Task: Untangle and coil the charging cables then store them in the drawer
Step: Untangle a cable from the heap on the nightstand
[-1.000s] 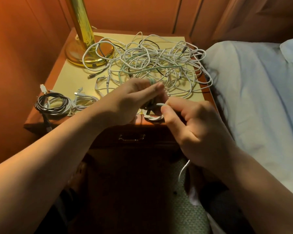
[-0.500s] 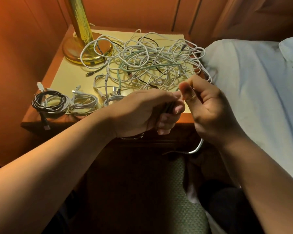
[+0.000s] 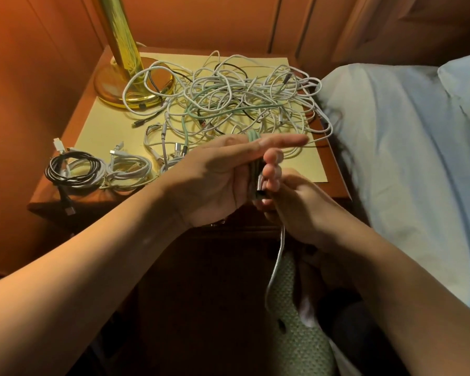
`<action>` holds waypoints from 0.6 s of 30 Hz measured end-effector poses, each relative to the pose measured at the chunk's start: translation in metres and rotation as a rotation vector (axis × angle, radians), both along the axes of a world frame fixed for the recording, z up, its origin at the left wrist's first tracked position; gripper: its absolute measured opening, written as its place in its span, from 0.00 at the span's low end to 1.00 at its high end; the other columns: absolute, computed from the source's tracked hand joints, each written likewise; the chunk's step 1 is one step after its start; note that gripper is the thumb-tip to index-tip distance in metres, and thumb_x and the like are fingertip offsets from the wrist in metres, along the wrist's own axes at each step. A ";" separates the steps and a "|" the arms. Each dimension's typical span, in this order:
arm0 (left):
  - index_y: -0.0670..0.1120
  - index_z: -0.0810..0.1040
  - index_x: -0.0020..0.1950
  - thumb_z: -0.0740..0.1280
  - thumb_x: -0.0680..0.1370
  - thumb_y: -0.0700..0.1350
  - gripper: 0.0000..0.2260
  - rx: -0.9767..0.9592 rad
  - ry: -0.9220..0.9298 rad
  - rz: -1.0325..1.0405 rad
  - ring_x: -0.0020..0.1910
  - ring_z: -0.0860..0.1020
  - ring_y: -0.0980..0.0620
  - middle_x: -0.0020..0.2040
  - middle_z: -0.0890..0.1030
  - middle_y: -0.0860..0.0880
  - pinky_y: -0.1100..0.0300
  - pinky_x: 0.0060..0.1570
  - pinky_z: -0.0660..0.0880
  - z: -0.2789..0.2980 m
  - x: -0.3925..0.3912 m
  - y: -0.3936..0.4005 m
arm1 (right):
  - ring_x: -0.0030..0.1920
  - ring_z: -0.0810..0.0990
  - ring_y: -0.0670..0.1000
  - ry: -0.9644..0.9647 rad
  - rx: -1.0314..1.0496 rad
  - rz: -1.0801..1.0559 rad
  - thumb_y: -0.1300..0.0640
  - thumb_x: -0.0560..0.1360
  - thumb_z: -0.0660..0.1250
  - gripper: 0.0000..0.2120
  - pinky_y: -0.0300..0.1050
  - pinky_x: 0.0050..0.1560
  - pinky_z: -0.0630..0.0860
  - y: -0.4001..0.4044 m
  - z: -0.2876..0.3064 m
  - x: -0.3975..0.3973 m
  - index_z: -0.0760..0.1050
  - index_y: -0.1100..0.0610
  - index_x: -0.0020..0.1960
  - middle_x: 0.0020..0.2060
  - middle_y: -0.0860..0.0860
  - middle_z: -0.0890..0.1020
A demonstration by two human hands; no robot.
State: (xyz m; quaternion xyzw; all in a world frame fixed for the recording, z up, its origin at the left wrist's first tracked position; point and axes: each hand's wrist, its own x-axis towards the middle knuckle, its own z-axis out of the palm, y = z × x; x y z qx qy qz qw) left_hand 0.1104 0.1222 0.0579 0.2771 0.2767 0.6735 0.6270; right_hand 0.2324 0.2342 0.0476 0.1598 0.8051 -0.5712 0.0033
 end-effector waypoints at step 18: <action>0.48 0.83 0.48 0.51 0.88 0.50 0.22 -0.194 0.851 -0.017 0.35 0.73 0.44 0.37 0.75 0.38 0.54 0.40 0.71 -0.003 -0.015 -0.008 | 0.29 0.74 0.49 0.349 0.555 -0.151 0.52 0.86 0.61 0.18 0.48 0.28 0.67 0.001 0.023 0.029 0.69 0.47 0.37 0.27 0.46 0.74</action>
